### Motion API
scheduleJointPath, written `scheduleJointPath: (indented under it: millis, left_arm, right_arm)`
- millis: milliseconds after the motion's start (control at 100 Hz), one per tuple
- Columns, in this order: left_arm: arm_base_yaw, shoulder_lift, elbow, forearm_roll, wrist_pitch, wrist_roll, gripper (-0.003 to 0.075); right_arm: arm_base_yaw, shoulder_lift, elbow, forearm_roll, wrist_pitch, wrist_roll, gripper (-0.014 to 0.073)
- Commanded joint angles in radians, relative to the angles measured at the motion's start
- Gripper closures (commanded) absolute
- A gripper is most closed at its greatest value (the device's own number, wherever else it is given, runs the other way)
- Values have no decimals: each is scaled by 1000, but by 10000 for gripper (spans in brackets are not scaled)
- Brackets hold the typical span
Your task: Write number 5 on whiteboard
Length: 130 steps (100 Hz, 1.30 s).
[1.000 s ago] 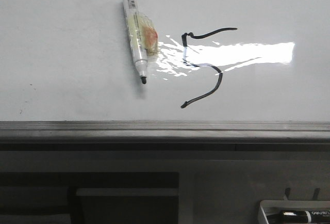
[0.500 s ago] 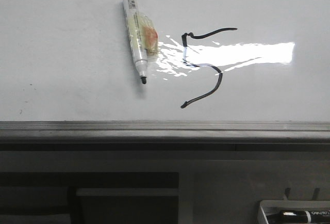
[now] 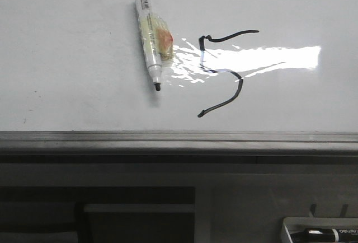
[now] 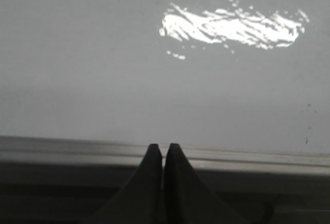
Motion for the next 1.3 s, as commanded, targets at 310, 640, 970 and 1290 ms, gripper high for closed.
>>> scheduleJointPath:
  millis: [310, 640, 970, 1290]
  left_arm:
    - [21, -26, 17, -105, -5, 24, 741]
    - [21, -26, 17, -105, -5, 24, 741]
    - [21, -26, 17, -105, -5, 24, 741]
    - [21, -26, 17, -105, -5, 24, 741]
  right_arm:
    - [-8, 9, -24, -16, -71, 1, 640]
    - [-8, 9, -24, -16, -71, 1, 640]
    - [-8, 9, -24, -19, -7, 1, 640]
    - [-282, 9, 181, -33, -121, 212, 640]
